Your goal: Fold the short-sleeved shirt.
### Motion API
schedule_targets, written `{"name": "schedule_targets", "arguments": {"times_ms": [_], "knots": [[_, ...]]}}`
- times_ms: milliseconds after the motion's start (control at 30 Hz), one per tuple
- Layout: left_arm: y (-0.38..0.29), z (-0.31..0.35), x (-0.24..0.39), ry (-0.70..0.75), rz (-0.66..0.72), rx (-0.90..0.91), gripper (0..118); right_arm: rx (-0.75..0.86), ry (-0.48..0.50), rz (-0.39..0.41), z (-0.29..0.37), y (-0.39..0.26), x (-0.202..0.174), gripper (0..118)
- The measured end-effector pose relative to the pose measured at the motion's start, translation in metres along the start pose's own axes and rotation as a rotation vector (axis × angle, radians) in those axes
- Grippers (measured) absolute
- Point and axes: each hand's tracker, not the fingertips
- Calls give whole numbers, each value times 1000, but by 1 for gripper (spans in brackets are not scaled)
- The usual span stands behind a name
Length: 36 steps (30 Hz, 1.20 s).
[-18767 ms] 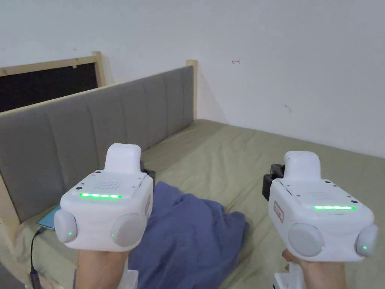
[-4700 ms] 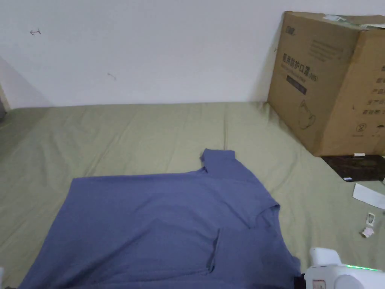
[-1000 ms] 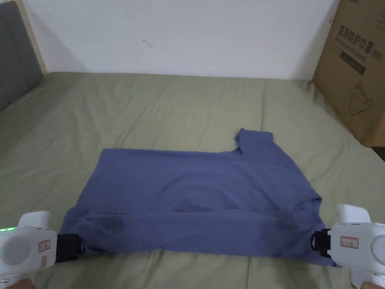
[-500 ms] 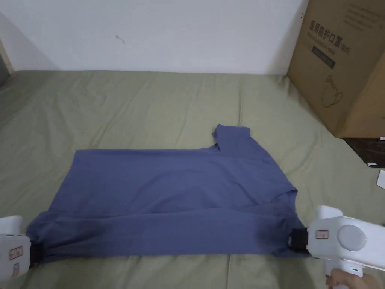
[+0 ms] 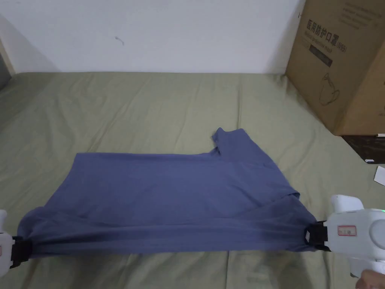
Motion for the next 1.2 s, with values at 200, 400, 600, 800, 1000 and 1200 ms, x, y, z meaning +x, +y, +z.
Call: {"name": "schedule_targets", "arguments": {"times_ms": [200,400,600,800,1000,1200], "knots": [[-54,9,-3,41,-22,-75,7,-112,-2,-45,-4,-60,14,4],[-76,-4,-2,88,10,-100,78,-148,-74,43,-19,-73,0,54],[-37,19,11,42,46,6,105,-11,-51,130,3,-20,-13,86],[3,5,45,-49,17,74,0,76,-38,20,-13,31,-26,0],[32,-31,67,-96,-17,26,0,14,-38,-22,-63,71,-18,0],[79,-64,79,-108,-43,20,0,0,-43,4,-108,148,-15,94]]}}
